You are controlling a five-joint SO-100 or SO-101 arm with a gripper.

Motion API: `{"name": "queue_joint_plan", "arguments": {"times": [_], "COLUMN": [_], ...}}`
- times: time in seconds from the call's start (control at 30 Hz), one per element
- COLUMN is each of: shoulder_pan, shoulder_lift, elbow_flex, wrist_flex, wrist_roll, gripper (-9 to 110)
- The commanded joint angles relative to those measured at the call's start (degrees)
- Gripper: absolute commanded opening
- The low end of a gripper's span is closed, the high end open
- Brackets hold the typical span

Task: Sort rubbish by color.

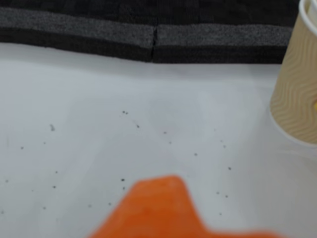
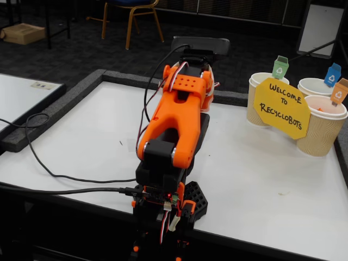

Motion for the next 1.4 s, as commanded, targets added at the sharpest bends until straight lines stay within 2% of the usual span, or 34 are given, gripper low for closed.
{"name": "queue_joint_plan", "arguments": {"times": [0.0,0.13,0.3,0.53,0.9,1.37], "shoulder_pan": [0.3,-0.7,3.9,6.4,10.5,9.0], "shoulder_lift": [1.5,1.5,1.5,1.5,1.5,1.5], "elbow_flex": [-1.1,-1.8,0.6,5.2,3.2,3.2], "wrist_flex": [1.2,3.3,0.6,5.2,12.8,12.8], "wrist_roll": [1.1,1.2,1.2,1.4,8.3,8.0], "gripper": [0,0,0,0,1,0]}}
